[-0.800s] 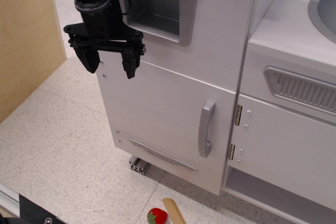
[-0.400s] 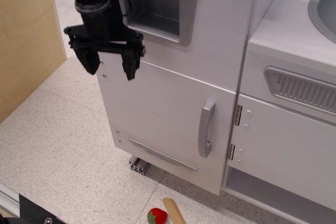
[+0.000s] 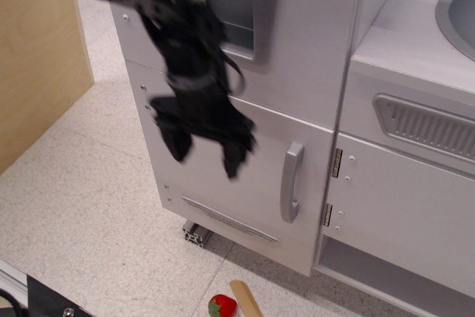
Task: Open low fridge
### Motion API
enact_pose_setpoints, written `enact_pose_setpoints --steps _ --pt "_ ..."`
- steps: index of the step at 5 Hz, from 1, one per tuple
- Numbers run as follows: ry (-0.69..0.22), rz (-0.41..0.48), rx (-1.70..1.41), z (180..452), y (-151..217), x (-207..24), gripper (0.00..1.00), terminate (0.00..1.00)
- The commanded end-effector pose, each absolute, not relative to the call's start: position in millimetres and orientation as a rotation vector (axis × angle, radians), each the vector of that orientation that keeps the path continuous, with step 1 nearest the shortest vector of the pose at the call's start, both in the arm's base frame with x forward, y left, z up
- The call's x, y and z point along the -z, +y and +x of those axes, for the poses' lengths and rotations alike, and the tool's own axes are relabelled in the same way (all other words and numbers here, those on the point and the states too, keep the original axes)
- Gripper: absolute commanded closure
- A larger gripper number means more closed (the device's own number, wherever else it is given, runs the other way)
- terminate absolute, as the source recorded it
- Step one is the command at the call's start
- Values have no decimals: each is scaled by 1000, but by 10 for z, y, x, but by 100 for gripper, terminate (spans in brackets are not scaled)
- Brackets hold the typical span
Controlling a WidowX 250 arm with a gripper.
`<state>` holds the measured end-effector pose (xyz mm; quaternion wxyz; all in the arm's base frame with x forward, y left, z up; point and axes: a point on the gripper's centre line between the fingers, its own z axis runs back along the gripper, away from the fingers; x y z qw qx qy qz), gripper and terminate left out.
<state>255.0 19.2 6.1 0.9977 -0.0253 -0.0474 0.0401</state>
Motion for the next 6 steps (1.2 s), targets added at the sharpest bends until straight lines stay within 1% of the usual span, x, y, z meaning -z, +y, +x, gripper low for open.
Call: enact_pose_setpoints --steps 1,2,3,4,5,6 --pt "-193 -55 61 2635 -333 -6 0 0" --pt "-236 -33 42 2828 -436 65 0 0" --pt "-266 -5 7 2992 -392 109 0 0" --pt "-292 25 -21 3091 -343 140 0 0" --pt "-329 26 -7 3141 -341 183 0 0" --pt "-373 20 12 3156 -328 205 100 0"
